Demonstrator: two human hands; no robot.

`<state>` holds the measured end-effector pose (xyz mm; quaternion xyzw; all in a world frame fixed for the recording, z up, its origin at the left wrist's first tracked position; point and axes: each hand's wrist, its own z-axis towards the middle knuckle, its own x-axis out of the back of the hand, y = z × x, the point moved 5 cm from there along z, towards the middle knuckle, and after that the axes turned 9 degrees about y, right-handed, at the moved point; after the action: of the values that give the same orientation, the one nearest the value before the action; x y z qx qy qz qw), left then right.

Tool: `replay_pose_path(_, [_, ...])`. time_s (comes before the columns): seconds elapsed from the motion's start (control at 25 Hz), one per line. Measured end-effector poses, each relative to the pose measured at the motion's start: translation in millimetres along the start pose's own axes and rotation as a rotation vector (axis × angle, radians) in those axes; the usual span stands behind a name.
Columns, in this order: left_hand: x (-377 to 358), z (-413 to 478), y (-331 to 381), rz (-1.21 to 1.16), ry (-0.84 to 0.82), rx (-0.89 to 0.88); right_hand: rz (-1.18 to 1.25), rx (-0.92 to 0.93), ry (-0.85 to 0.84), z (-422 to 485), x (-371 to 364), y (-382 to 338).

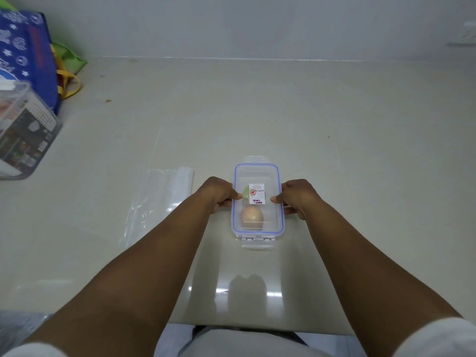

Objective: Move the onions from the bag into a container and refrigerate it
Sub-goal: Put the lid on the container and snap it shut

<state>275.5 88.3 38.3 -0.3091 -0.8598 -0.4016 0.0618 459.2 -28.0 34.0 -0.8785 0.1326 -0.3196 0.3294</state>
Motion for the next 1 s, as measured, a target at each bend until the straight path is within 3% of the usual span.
replay_pose_path(0.2, [2.3, 2.9, 0.5, 0.076, 0.040, -0.067, 0.043, 0.035, 0.008, 3.2, 0.0, 5.9])
replay_pose_path(0.44, [-1.8, -3.1, 7.7, 0.341, 0.246, -0.211, -0.155, 0.176, 0.154, -0.5, -1.0, 8.8])
replay_pose_path(0.68, [1.4, 2.8, 9.6, 0.201, 0.198, -0.092, -0.184, 0.159, 0.156, 0.4, 1.4, 1.8])
replay_pose_path(1.0, [1.1, 8.8, 7.7, 0.183, 0.186, -0.076, -0.212, 0.127, 0.148, 8.2, 0.2, 1.4])
